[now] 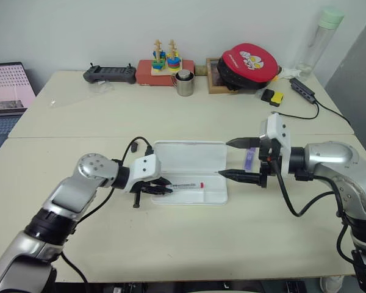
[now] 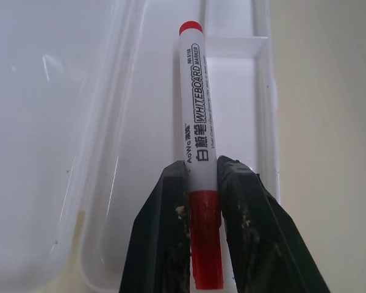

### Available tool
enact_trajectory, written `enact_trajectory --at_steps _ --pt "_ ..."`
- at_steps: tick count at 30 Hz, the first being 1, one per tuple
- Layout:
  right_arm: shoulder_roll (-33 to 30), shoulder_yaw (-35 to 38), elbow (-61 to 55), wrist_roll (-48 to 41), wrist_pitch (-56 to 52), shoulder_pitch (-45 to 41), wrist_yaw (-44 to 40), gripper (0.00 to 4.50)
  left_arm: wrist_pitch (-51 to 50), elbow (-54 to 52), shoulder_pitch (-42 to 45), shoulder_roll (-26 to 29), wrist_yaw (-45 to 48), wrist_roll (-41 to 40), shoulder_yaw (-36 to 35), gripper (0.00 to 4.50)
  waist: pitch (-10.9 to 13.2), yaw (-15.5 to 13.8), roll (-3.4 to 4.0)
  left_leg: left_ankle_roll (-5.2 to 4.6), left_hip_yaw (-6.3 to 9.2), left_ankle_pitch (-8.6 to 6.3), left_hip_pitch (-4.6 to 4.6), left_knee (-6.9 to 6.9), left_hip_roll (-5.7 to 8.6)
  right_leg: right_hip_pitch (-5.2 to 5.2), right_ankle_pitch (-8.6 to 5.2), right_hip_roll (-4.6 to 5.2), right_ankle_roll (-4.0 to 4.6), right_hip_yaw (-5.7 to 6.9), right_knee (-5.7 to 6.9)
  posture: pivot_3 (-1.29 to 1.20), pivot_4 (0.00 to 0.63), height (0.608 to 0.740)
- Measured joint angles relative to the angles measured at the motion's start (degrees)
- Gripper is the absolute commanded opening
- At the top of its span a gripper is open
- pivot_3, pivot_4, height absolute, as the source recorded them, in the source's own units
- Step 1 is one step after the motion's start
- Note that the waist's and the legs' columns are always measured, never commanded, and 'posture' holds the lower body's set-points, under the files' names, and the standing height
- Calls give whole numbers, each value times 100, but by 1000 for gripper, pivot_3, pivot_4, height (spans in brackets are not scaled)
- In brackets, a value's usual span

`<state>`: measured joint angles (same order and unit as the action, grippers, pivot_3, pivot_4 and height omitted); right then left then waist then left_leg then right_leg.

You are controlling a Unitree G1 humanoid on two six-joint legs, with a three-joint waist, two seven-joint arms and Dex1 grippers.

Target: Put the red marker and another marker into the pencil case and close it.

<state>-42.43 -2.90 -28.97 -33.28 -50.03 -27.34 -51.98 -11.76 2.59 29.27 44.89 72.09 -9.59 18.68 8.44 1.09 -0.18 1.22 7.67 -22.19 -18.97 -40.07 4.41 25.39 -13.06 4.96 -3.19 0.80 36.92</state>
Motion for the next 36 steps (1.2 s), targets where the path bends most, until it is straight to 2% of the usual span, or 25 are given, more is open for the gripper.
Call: enact_trajectory --at_steps 9,11,14,18,20,28,33,36 --pt "0 60 -443 -220 -303 329 398 4500 825 889 560 -444 136 465 124 433 1 -13 -3 0 -5 0 1 -1 -1 2 0 -1 0 3 2 0 150 740" --pt "4 70 -456 -275 -336 372 495 4500 850 955 568 -521 187 473 123 1138 1 -13 -4 0 -4 0 0 -2 -1 1 0 -1 0 4 2 0 150 740" --pt "8 89 -457 -357 -389 415 610 4500 848 961 568 -580 240 473 123 1634 1 -13 -4 0 -3 0 1 -2 -1 1 0 -1 0 4 2 0 150 740" --pt "7 109 -453 -373 -426 503 822 4500 806 954 562 -580 248 465 81 2569 1 -13 -4 0 -3 0 1 -2 -1 1 0 -1 -1 4 3 0 150 740" --pt "7 117 -434 -359 -426 543 911 4500 686 888 533 -591 241 367 -12 2832 1 -12 -4 0 -3 0 1 -2 -1 1 0 -1 0 4 3 0 150 740" --pt "45 430 -131 -150 -545 603 1651 4500 -983 -251 644 -1062 -132 -1166 -1007 4448 1 -18 -6 -1 -2 0 0 -10 0 -2 1 -1 -1 0 5 0 150 740" --pt "457 347 330 355 -1087 527 2682 4500 -1612 -623 900 -1251 -520 -1553 -1234 4448 0 -9 -6 0 -8 0 6 -9 -1 -2 1 -1 -1 -7 9 0 150 740" --pt "1017 184 629 697 -1543 321 3397 4500 -1655 -651 883 -1372 -648 -1538 -1124 4448 0 38 -6 0 -8 1 6 -8 -2 1 0 -1 -1 -10 13 0 150 740"
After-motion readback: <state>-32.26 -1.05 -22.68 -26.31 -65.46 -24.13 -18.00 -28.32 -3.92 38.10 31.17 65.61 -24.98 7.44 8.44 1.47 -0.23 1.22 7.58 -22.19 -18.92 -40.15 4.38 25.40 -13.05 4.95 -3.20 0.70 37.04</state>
